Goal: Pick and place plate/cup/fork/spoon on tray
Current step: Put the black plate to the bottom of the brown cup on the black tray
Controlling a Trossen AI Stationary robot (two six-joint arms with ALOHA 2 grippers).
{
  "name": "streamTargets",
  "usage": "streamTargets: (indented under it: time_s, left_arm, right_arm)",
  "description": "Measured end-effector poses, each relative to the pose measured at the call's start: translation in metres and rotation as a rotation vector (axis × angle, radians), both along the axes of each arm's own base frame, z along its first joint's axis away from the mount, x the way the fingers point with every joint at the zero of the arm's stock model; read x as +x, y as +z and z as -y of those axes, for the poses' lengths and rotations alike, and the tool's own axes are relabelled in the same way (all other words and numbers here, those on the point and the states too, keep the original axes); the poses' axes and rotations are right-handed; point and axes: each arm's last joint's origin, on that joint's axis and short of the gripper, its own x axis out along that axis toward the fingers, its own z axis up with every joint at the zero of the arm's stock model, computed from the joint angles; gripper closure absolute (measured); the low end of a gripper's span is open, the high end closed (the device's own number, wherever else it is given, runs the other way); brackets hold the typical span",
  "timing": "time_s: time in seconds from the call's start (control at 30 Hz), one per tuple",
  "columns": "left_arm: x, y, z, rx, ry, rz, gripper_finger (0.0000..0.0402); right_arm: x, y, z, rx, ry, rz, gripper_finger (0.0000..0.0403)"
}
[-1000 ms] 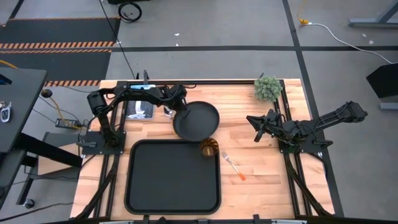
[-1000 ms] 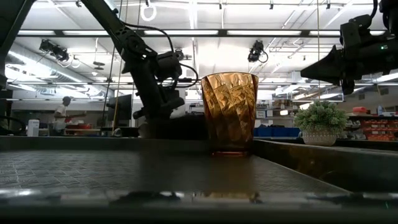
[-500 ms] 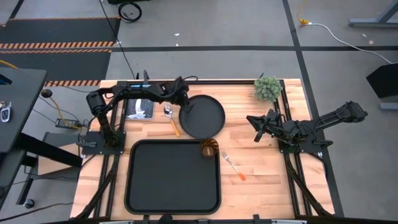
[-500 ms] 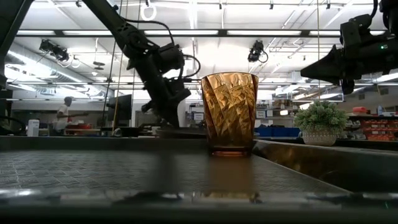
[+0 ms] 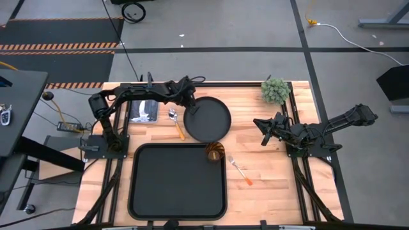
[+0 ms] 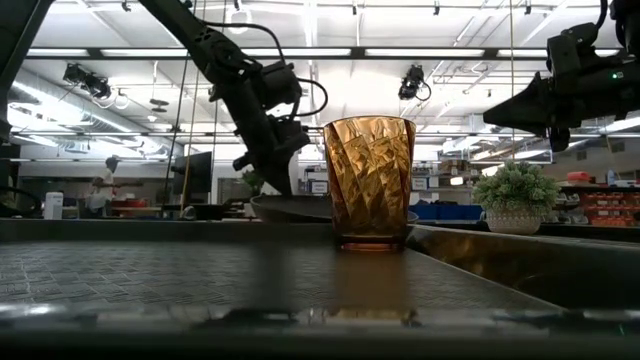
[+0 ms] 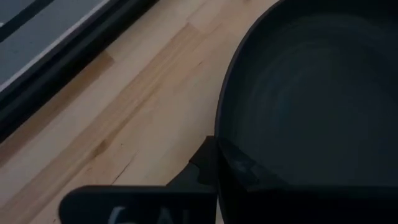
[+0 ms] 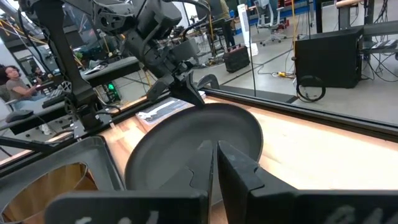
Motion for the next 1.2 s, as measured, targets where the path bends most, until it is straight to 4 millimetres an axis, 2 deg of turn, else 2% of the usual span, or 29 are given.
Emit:
streamTargets:
  time_s: [0.17,0.6,0.73,1.0,1.2]
  left_arm:
    - [-0.002,-0.011,0.002,-0.034,0.0,-0.052,0.039]
    - [-0.007,-0.02,-0.004,-0.094,0.06,-0.048,0.0295]
    - [-0.008,-0.028,-0.007,-0.135,0.07,-0.063,0.0279]
    - [-0.004,-0.047,-0.004,-0.155,0.048,-0.111,0.0279]
    - [0.0,-0.046,-0.002,-0.142,0.031,-0.099,0.0332]
  right_arm:
    - [0.0,0.0,0.0,0.0,0.0,0.0,0.0375]
    - [0.0,0.0,0.0,0.0,0.0,0.001,0.0375]
    - [0.0,0.0,0.0,0.0,0.0,0.001,0.0375]
    - [0.0,0.0,0.0,0.0,0.0,0.001,0.0375]
    - [0.0,0.0,0.0,0.0,0.0,0.001,0.0375]
